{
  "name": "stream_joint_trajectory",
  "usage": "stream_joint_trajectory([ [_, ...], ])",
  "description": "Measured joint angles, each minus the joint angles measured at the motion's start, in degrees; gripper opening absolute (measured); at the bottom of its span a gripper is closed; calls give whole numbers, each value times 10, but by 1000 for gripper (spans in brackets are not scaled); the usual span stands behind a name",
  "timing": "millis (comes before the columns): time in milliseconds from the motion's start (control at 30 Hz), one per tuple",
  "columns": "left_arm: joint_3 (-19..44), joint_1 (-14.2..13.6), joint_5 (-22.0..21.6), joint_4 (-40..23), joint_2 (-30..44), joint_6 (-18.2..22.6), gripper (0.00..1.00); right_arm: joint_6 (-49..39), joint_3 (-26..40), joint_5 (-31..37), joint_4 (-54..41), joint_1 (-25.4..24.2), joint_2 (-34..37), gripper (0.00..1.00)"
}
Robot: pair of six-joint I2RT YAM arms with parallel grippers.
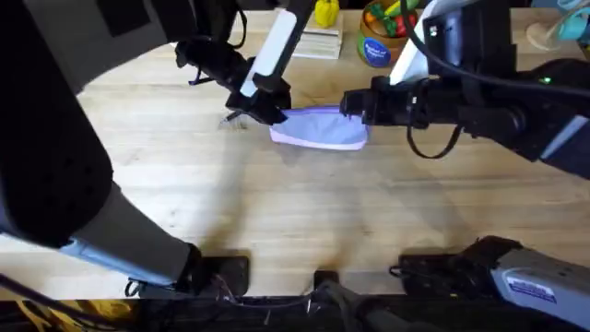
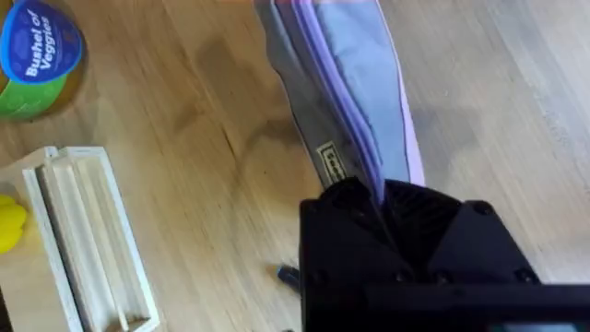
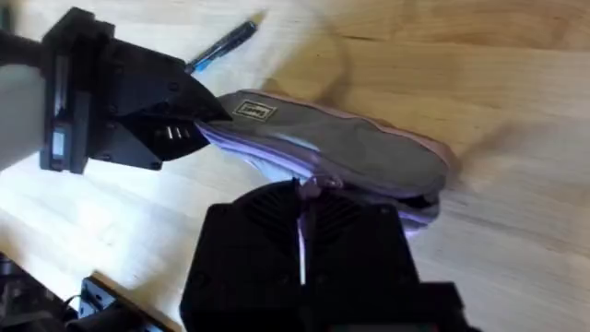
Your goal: Unzip the bag, pick up the pens from the table one at a time and place them inside, then zip the bag closed.
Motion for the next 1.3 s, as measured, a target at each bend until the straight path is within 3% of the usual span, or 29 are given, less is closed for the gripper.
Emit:
stream_joint_trajectory([
  [233,0,1,-6,0,0,0,41,35,15,-28,72,29,78,31],
  [667,0,2,-9,4,0,0,41,43,158,-66,66,108,238,31],
  [833,0,3,-10,4,0,0,41,43,160,-70,65,108,239,30],
  [867,0,3,-10,4,0,0,41,44,160,-71,64,107,239,62],
  [967,0,3,-11,3,0,2,42,33,164,-75,55,103,238,379],
  [1067,0,3,-11,4,0,2,42,10,168,-80,33,91,226,608],
  [1100,0,0,-10,3,0,2,41,-25,170,-76,3,84,201,736],
  [1167,0,-1,-10,2,0,2,41,-52,170,-65,-23,78,176,784],
  [1267,0,0,-9,2,0,2,42,-94,170,-48,-56,62,132,970],
  [1300,0,0,-9,2,0,2,42,-105,170,-41,-67,56,116,990],
])
